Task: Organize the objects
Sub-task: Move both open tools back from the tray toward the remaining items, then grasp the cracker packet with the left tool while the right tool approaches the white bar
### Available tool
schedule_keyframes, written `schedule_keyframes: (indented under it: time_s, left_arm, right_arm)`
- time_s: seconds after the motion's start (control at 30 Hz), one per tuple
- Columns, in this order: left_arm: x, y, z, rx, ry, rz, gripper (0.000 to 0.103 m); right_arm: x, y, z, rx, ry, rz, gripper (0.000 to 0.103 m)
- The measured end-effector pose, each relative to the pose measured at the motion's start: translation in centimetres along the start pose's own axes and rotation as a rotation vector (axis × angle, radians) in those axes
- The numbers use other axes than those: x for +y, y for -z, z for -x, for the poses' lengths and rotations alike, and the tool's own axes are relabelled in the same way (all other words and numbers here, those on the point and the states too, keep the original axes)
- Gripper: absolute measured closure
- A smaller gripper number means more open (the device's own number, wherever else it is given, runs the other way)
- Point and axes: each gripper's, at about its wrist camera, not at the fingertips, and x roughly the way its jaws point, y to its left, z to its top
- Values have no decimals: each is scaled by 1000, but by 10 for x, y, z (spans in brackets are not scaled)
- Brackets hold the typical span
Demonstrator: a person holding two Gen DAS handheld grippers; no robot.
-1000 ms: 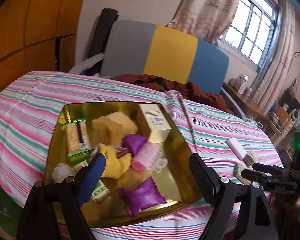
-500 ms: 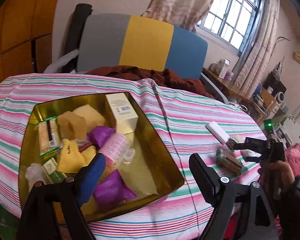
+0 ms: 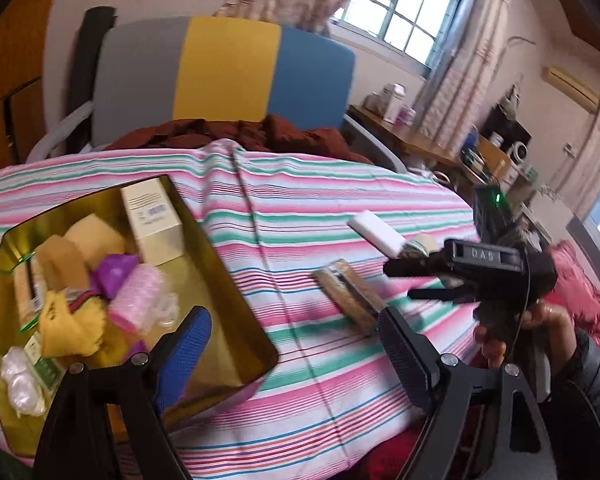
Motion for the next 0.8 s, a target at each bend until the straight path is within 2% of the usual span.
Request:
schedule_keyframes:
  time_s: [0.13,0.2,0.27,0.33,0.4,0.5,0.67,0.8]
  left_arm:
    - [-21,-5,-12,31,21,-50,17]
    - [-31,-9,-18,46,36,-75,17]
    - [-44,-14,-29,65,20,-93,17]
    - [-54,-20,-41,86,29,-100,17]
    - [-61,-24,-54,104,27,-100,16]
    - [-72,-28,-80,151,-7,-90,16]
    - [-82,-26,-123,207,-118,-89,17]
    - [-85,-19,-146,247,-144,-89,16]
  right_arm:
    - [-15,-16,37,-141,126,30,2]
    - [-31,-25,58,-234,232,26,1]
    - [-45,-31,72,-307,320,13,0]
    - [-60,-36,81,-356,349,-16,0]
    - [-77,-39,83,-380,342,-101,0]
    - [-95,-41,93,-404,271,-185,0]
    - [-103,-45,92,-393,226,-220,0]
    - [-97,-45,86,-402,215,-208,0]
